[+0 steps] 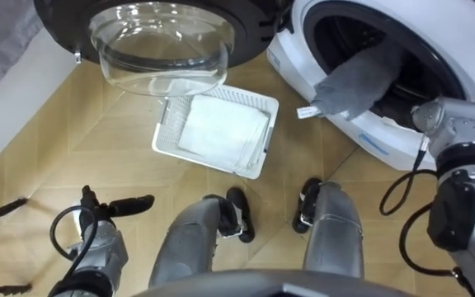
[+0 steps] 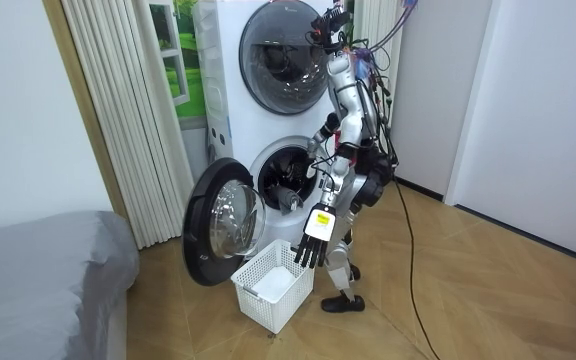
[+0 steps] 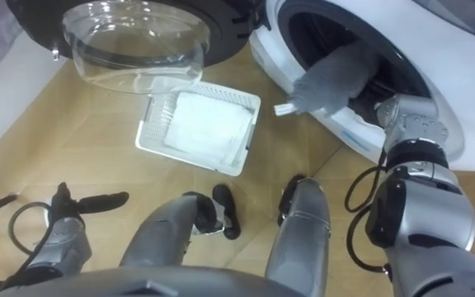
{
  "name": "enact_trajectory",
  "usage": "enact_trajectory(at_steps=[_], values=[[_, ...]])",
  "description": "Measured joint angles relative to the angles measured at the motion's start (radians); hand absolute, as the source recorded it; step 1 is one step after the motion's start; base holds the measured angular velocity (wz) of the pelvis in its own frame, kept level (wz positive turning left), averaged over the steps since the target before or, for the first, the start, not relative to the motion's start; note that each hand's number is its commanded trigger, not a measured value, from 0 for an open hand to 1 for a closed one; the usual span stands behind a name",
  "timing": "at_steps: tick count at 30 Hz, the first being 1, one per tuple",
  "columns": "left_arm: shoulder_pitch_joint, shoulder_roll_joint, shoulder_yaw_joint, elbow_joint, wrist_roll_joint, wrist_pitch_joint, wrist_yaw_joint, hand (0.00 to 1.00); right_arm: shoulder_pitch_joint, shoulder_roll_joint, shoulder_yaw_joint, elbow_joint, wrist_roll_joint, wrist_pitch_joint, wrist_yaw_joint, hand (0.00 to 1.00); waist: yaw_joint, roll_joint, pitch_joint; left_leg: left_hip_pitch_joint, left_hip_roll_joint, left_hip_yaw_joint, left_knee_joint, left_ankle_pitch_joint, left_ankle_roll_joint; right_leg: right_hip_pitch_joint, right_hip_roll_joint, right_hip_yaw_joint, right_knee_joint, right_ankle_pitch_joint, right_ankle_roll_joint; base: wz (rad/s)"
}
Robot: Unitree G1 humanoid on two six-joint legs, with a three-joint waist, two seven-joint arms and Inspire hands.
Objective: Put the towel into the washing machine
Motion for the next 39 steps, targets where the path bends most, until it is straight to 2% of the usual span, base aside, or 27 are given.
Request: enact_trajectory(at_steps=[7,12,15,18,23,26,28,29,31,32,34,35,39], values=[[0.0,-0.001,0.0,0.003,0.002,-0.01,-0.008,0.0,-0.002,0.0,-0.051,-0.006,0.005,-0.037,-0.006,0.0,0.008,0.001,-0.001,0.002,-0.012,-0.004,-0.013,0.003,0.005,0.004,-0.013,-0.007,-0.002,-0.002,0.005,0.05],[-0.004,-0.001,-0.003,0.028,0.001,-0.008,-0.023,0.0,0.01,0.002,-0.057,0.001,0.004,-0.044,0.023,0.0,0.015,0.004,-0.0007,0.021,-0.008,-0.001,-0.028,0.003,0.005,0.023,-0.002,-0.007,-0.021,-0.001,0.009,-0.03],[-0.017,0.0,-0.006,0.065,0.001,-0.008,-0.04,0.0,0.047,0.003,-0.054,0.021,0.002,-0.044,0.097,0.0,0.033,0.004,-0.0005,0.049,-0.005,0.0,-0.052,0.005,0.002,0.052,0.007,-0.012,-0.047,0.003,0.012,-0.05],[-0.009,0.004,-0.006,0.095,0.001,-0.006,-0.059,0.0,0.093,0.006,-0.03,0.065,-0.06,-0.038,0.2,0.0,0.037,0.004,-0.0005,0.088,-0.003,-0.006,-0.087,0.009,-0.004,0.098,0.02,-0.025,-0.088,0.007,0.018,0.0],[-0.002,0.036,-0.006,0.174,0.032,-0.007,-0.104,0.0,0.233,0.009,0.086,0.162,-0.192,-0.028,0.39,0.0,0.037,-0.007,-0.0037,0.18,0.007,-0.02,-0.154,0.018,-0.02,0.208,0.06,-0.037,-0.178,0.016,0.027,-0.01],[0.01,0.058,-0.007,0.21,0.035,-0.012,-0.111,0.0,0.324,0.01,0.149,0.174,-0.34,-0.021,0.479,0.0,0.035,-0.012,-0.0088,0.229,0.014,-0.031,-0.183,0.022,-0.027,0.269,0.084,-0.039,-0.232,0.024,0.033,-0.1],[0.025,0.07,-0.017,0.219,0.062,-0.014,-0.113,0.0,0.387,0.015,0.229,0.218,-0.547,-0.027,0.507,0.0,0.035,-0.026,-0.0201,0.275,0.018,-0.04,-0.219,0.029,-0.038,0.323,0.1,-0.048,-0.278,0.029,0.035,-0.02],[0.027,0.073,-0.023,0.221,0.063,-0.015,-0.117,0.0,0.406,0.016,0.245,0.228,-0.601,-0.03,0.511,0.0,0.035,-0.028,-0.0215,0.288,0.021,-0.04,-0.228,0.029,-0.039,0.338,0.106,-0.053,-0.293,0.032,0.034,0.0],[0.038,0.076,-0.025,0.246,0.063,-0.021,-0.139,0.0,0.469,0.023,0.288,0.249,-0.812,-0.034,0.528,0.0,0.04,-0.038,-0.0273,0.333,0.034,-0.04,-0.264,0.035,-0.049,0.392,0.132,-0.058,-0.352,0.05,0.032,-0.13],[0.047,0.077,-0.028,0.248,0.064,-0.021,-0.141,0.0,0.488,0.024,0.304,0.25,-0.855,-0.034,0.531,0.0,0.037,-0.04,-0.029,0.34,0.036,-0.041,-0.268,0.035,-0.049,0.401,0.137,-0.057,-0.362,0.053,0.032,-0.2],[0.067,0.082,-0.044,0.256,0.099,-0.018,-0.16,0.0,0.532,0.025,0.361,0.252,-1.03,-0.033,0.541,0.0,0.034,-0.043,-0.0314,0.356,0.052,-0.041,-0.268,0.036,-0.052,0.436,0.164,-0.057,-0.41,0.071,0.024,-0.19],[0.068,0.082,-0.044,0.258,0.113,-0.015,-0.162,0.0,0.541,0.025,0.37,0.254,-1.067,-0.032,0.543,0.0,0.034,-0.043,-0.0314,0.36,0.057,-0.041,-0.272,0.037,-0.053,0.445,0.168,-0.059,-0.422,0.073,0.022,-0.1],[0.074,0.086,-0.047,0.268,0.162,0.003,-0.189,0.0,0.568,0.037,0.429,0.273,-1.246,-0.03,0.572,0.0,0.035,-0.041,-0.0295,0.422,0.067,-0.04,-0.32,0.045,-0.084,0.501,0.198,-0.06,-0.467,0.086,0.01,-0.04]])
